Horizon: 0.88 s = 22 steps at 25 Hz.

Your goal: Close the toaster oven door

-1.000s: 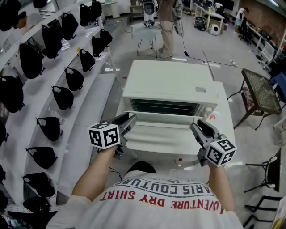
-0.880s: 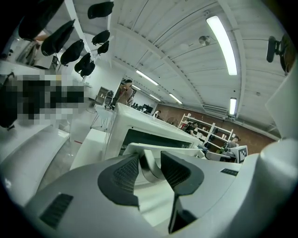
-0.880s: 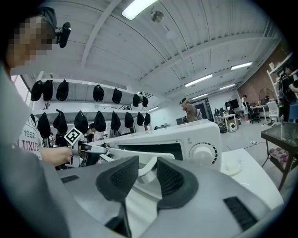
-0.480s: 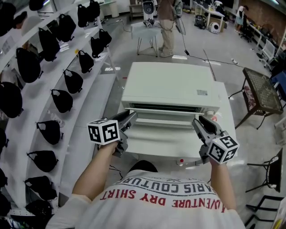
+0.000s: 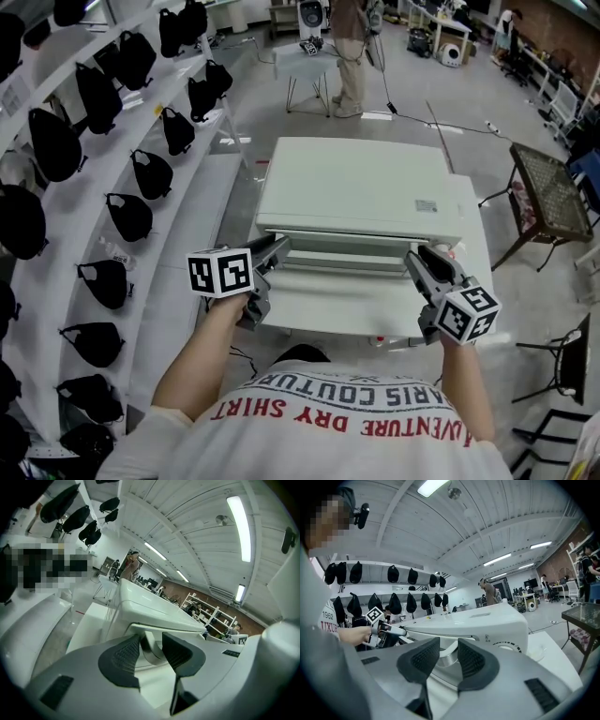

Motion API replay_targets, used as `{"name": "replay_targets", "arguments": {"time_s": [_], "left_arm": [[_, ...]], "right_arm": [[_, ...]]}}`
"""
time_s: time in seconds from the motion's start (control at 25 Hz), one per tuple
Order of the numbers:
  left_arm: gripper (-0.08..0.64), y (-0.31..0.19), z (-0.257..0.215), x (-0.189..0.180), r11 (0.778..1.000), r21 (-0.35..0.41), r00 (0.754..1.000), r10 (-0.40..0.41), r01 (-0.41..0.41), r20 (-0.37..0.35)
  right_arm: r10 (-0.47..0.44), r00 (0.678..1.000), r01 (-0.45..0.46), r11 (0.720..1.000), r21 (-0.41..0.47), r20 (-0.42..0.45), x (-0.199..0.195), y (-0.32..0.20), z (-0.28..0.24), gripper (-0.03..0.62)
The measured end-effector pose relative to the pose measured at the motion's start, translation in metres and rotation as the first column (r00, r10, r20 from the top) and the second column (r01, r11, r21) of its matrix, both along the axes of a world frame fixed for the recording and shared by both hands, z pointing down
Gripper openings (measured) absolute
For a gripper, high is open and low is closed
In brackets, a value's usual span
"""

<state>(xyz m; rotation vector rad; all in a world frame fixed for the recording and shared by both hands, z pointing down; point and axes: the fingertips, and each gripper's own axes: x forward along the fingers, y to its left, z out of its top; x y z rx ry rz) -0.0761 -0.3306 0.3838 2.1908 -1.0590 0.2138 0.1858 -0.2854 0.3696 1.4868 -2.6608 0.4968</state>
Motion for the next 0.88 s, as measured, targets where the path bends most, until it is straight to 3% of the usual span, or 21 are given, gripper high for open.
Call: {"name": "replay_targets", "arguments": {"time_s": [0.4,0.8,0.84,0.88], "left_arm": [[0.163,-0.0016,0.0006,0.0003,0.997,-0.07,0.999,0.02,-0.023,-0.04],[0.17,0.0036,-0.0016,0.002,0.993,-0.072,0.994,0.092,-0.096,-0.061],[0.176,0.0043,-0.004,0.0024,0.992,-0.065,0.992,0.101,-0.106,-0.074],[0.263,0.0052,-0.0081,0.0023,0.992,-0.053,0.99,0.112,-0.117,-0.087]], "right_arm": [[-0.018,1.0,0.018,1.0,-0.024,-0.005,0.0008,-0.0026,-0.0012,0.13],[-0.023,1.0,0.023,1.0,-0.014,-0.002,0.003,0.0002,-0.0031,0.164],[-0.026,1.0,0.025,1.0,-0.013,-0.002,0.0021,0.0013,-0.0032,0.166],[-0.028,1.0,0.028,1.0,-0.013,-0.003,0.0013,0.0027,-0.003,0.169]]}}
